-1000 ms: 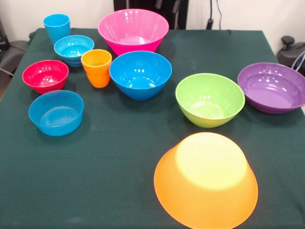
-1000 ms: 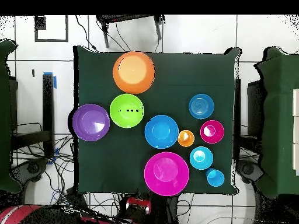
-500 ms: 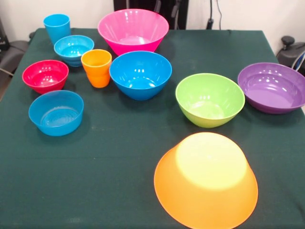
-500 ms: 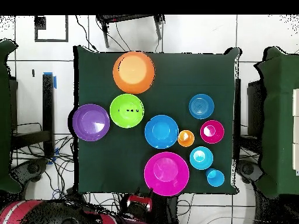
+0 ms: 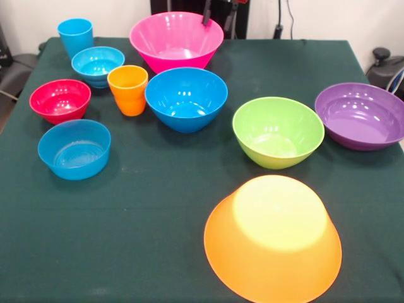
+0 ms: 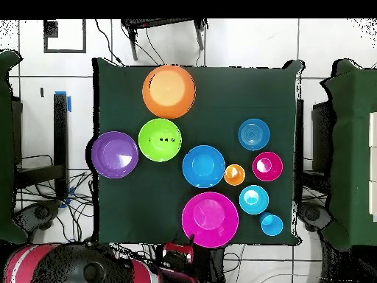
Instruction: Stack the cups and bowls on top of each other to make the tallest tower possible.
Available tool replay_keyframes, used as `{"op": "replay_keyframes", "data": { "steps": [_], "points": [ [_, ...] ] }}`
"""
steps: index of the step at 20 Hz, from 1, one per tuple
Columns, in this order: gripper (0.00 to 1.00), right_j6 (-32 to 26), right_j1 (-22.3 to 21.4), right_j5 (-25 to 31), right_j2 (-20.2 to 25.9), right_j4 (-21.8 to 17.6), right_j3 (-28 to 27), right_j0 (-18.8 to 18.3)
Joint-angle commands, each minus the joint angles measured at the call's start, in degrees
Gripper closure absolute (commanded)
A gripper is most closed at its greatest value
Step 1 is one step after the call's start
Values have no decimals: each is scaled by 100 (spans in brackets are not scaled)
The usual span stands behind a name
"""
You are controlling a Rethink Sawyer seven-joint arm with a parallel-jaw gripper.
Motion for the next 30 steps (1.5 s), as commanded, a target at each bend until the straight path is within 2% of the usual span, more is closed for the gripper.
{"op": "replay_keyframes", "data": {
  "steps": [1,12,19,30],
  "points": [
    [0,554,557,-14,640,56,-1067,-57],
    [0,551,546,104,655,34,-1186,-11],
    [0,405,267,482,644,-175,-1242,-42],
    [0,314,35,793,697,-49,-1262,114]
  ]
}}
